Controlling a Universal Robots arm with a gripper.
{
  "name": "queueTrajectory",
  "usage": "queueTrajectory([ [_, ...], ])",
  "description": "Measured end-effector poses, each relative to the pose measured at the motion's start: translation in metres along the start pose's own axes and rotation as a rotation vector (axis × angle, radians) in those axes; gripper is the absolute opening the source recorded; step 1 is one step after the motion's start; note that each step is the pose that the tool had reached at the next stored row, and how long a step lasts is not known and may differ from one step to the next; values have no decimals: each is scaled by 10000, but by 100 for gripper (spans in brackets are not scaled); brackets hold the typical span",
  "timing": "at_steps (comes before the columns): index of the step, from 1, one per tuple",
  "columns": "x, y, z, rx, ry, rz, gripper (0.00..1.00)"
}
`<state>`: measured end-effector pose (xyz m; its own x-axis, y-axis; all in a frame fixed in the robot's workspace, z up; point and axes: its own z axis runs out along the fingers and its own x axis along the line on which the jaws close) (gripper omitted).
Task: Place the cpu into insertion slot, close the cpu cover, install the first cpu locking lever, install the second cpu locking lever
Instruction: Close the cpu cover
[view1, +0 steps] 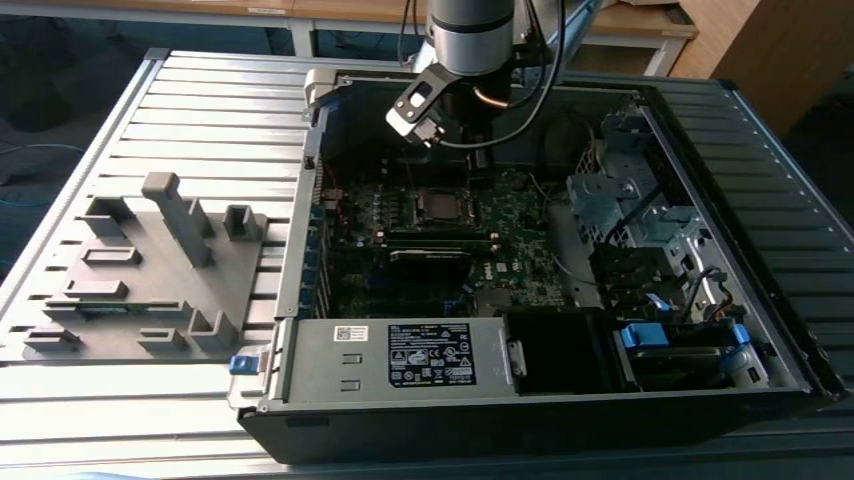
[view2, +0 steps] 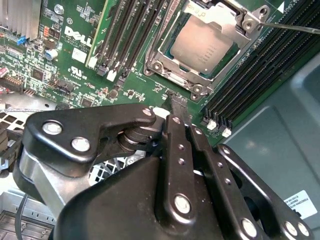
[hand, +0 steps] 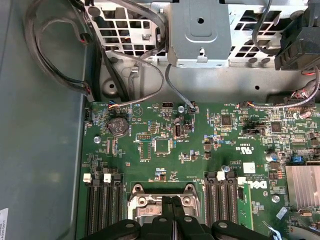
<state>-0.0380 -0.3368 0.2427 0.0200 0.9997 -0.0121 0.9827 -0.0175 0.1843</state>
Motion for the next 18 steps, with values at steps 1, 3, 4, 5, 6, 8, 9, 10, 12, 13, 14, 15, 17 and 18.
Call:
queueTrajectory([
  [1, 0, 0, 0, 0, 0, 0, 11],
  [3, 0, 0, 0, 0, 0, 0, 11],
  [4, 0, -1, 0, 3, 0, 0, 11],
  [5, 0, -1, 1, 23, 0, 1, 11],
  [6, 0, -2, 4, 78, -1, 0, 11],
  [8, 0, -2, 10, 256, -13, -5, 11],
  [9, 0, -3, 13, 373, -23, -8, 11],
  [10, 0, -4, 17, 484, -32, -12, 11],
  [12, 0, -5, 24, 728, -59, -19, 11],
  [13, 0, -6, 27, 853, -70, -23, 11],
  [14, 0, -7, 30, 973, -86, -27, 11],
  [15, 0, -7, 34, 1095, -103, -31, 11],
  [17, 1, -8, 40, 1377, -137, -40, 11],
  [18, 1, -8, 42, 1512, -153, -46, 11],
])
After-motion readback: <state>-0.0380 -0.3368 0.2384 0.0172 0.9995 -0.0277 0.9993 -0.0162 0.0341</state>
